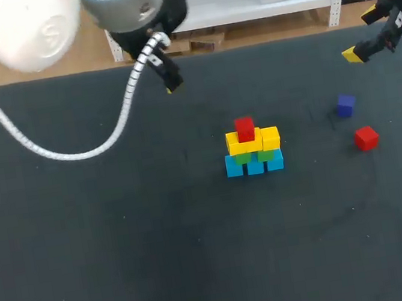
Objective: Place the blue cubes, place green cubes on the blue cubes, place the yellow cubes on the green cubes, then place the red cubes on the yellow cubes, and place purple cube on the red cubes.
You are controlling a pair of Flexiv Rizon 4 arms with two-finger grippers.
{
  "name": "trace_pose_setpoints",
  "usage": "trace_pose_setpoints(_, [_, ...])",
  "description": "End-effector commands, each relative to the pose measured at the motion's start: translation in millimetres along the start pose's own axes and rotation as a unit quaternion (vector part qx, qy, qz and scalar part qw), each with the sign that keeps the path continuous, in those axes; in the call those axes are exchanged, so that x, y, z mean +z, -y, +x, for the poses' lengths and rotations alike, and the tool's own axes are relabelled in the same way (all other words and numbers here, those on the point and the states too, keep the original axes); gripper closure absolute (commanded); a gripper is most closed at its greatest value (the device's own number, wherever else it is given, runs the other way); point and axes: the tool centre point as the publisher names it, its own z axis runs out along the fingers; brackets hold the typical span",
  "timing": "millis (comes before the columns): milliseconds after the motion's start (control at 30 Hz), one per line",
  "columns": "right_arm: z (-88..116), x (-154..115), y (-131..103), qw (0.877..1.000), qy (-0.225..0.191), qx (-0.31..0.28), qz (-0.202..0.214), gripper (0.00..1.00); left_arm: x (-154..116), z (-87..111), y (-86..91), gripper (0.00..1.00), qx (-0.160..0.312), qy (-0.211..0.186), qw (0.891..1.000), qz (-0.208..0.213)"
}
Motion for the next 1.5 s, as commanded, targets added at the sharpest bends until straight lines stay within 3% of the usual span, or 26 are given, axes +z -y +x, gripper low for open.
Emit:
trace_pose_setpoints(33, [0.5, -0.5, 0.0, 1.0, 0.001, 0.0, 0.0, 0.0, -6.6, 18.9, -14.7, 0.0, -0.03, 0.086, 0.996, -0.005])
trace_pose_setpoints(767, [0.5, -0.5, 0.0, 1.0, 0.001, 0.0, 0.0, 0.0, 0.8, 78.7, -95.3, 0.0, -0.194, 0.103, 0.974, -0.054])
trace_pose_setpoints(1200, [0.5, -0.5, 0.0, 1.0, 0.001, 0.0, 0.0, 0.0, 1.2, 95.0, -115.5, 0.0, -0.235, 0.1, 0.964, -0.076])
trace_pose_setpoints(1500, [0.5, -0.5, 0.0, 1.0, 0.001, 0.0, 0.0, 0.0, 0.0, 100.2, -124.8, 0.0, -0.239, 0.098, 0.963, -0.08])
